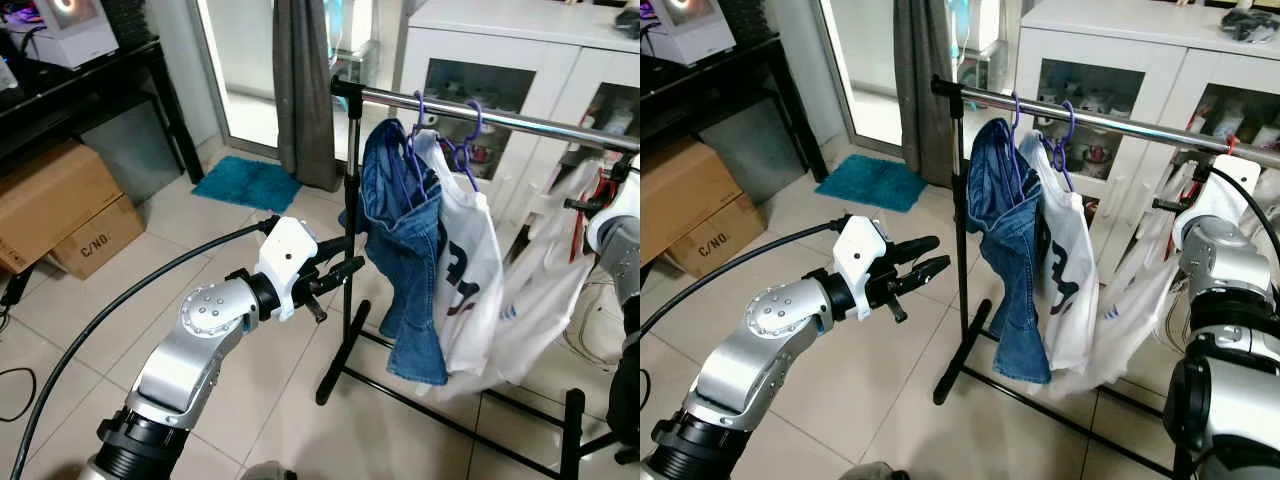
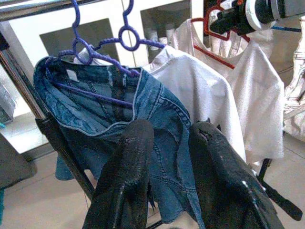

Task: Hang hanger

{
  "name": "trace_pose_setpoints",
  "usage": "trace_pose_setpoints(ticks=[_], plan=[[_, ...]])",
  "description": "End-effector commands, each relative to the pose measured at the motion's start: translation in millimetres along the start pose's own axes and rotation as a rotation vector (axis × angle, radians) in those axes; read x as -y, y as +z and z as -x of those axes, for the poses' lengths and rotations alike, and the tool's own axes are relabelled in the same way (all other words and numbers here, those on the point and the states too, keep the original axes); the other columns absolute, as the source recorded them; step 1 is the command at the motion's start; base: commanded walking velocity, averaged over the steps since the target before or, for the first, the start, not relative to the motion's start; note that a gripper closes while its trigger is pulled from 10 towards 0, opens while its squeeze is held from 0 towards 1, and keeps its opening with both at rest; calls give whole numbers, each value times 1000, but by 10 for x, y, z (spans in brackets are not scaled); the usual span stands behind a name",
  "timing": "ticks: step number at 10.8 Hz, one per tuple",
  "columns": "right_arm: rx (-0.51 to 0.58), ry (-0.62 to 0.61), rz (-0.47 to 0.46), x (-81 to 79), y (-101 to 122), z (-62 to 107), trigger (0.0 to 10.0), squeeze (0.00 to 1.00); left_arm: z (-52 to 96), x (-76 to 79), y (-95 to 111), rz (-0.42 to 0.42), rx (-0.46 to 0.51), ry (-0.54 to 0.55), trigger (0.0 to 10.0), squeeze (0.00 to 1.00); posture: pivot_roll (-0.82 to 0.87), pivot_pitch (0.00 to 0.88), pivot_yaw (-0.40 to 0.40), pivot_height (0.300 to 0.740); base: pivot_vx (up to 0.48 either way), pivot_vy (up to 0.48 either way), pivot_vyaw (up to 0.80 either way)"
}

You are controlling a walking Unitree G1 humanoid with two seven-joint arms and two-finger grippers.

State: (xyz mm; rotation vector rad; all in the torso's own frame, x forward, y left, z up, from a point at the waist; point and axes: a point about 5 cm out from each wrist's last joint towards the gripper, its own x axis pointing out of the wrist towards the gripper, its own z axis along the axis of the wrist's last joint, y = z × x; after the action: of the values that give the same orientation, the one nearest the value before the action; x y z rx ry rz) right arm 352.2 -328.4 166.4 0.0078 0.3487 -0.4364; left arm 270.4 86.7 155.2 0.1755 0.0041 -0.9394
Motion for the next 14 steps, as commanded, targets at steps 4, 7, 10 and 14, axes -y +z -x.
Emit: trace_pose_setpoints(ticks=[4,7,10,14], plan=[[-4,12,24,-5,-35,-38,0,0,-1,-32,21,-12,2,13,10000,0,133,0,53,740,0,0,0],[126,39,28,0,37,-2,10000,141,-13,-86,63,-7,33,58,10000,0,126,0,57,740,0,0,0],[205,57,27,-30,26,83,10000,1000,-41,-141,88,1,56,116,10000,0,118,0,63,740,0,0,0],[283,95,60,-63,28,298,10000,1000,-91,-135,80,13,70,137,10000,0,101,0,78,740,0,0,0]])
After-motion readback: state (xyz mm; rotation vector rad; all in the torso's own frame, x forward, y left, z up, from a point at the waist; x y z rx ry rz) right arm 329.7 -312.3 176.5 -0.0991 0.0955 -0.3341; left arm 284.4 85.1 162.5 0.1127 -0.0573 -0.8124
